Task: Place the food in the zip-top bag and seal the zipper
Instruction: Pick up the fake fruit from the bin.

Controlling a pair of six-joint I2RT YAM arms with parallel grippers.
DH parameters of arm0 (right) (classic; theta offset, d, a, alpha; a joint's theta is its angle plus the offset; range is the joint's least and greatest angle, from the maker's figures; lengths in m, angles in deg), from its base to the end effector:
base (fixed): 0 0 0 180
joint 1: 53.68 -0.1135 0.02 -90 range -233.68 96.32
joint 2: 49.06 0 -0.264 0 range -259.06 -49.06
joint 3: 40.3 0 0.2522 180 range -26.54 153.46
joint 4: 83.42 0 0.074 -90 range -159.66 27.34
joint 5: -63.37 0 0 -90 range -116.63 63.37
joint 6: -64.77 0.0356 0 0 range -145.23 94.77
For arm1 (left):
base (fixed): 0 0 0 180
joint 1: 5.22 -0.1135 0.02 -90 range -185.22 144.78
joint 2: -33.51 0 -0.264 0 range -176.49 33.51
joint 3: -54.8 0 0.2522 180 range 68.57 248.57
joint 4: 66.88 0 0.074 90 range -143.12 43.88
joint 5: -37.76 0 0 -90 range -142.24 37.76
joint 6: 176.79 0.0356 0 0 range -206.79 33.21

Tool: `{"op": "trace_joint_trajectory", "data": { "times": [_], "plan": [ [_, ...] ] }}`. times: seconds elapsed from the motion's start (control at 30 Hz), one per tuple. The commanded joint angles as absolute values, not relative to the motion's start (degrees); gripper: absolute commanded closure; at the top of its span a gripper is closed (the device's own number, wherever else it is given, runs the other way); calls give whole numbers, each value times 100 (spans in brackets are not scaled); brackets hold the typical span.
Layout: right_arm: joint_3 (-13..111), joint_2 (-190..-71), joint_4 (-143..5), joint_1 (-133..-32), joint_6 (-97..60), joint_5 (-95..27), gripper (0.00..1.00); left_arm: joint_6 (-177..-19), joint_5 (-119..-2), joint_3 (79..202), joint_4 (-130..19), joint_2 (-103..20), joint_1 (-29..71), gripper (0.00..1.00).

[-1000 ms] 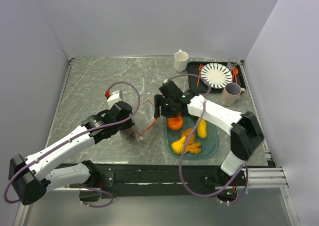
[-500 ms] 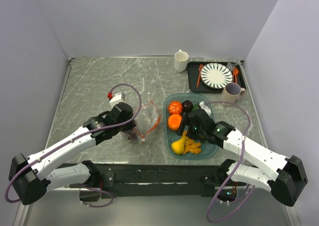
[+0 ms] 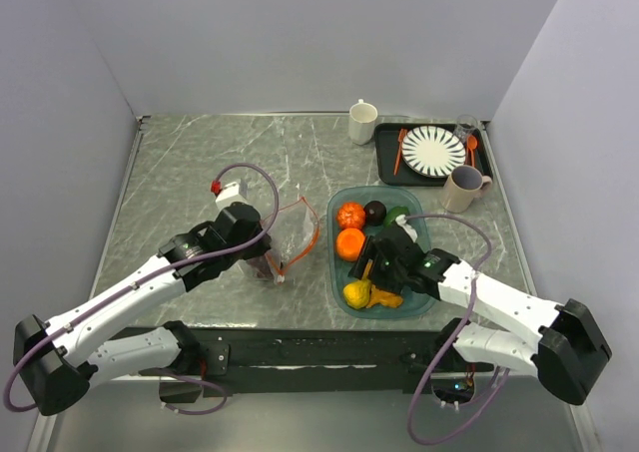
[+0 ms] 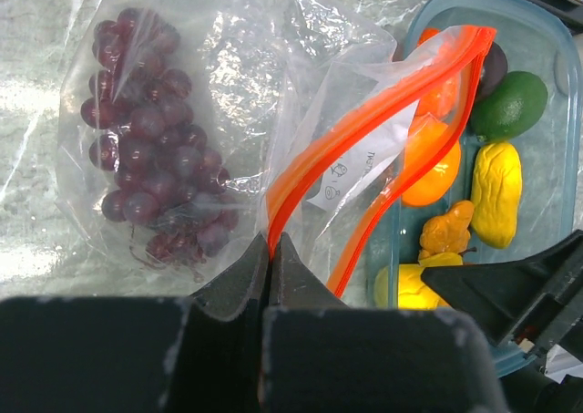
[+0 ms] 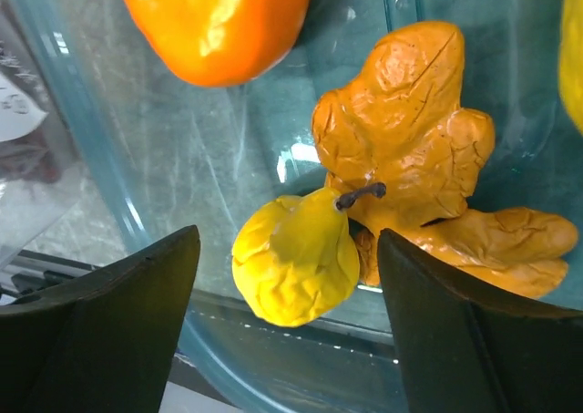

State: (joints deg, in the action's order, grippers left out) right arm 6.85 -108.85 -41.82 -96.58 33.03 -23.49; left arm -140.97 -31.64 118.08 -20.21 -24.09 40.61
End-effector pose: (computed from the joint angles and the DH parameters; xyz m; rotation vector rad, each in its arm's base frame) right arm 0.1458 0.1329 0.1976 0.3757 2.6113 0.6115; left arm 0.1557 -0.1423 0.2910 -0.3542 2.2589 -0.5296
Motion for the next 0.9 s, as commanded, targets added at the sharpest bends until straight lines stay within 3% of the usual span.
{"op": "trace_joint_trajectory", "data": {
  "times": [0.0, 0.1, 0.23, 0.33, 0.37, 0.47, 0.87],
  "plan": [
    [616, -11023, -4558, -9815, 3453, -2417, 21, -14023, -3202, 11945, -2016, -2344, 4031, 99],
    [615, -11102, -4611, -9912, 3541, -2417, 27, -14041, -3194, 11945, -2016, -2326, 4031, 99],
    [686, -11164, -4523, -10000, 3568, -2320, 42, -14050, -3167, 11945, -1989, -2256, 4031, 99],
    [695, -11217, -4514, -10000, 3550, -2267, 60, -14058, -3132, 11963, -1910, -2203, 4031, 99],
    [686, -11226, -4531, -10009, 3524, -2284, 75, -14058, -3123, 11963, -1910, -2186, 4031, 99],
    [774, -11235, -4417, -10035, 3489, -2180, 99, -14076, -3097, 11954, -1858, -2133, 4031, 99],
    [1739, -10216, -3757, -10141, 3112, -1598, 100, -14129, -3211, 11858, -1980, -2098, 4031, 99]
  ]
}}
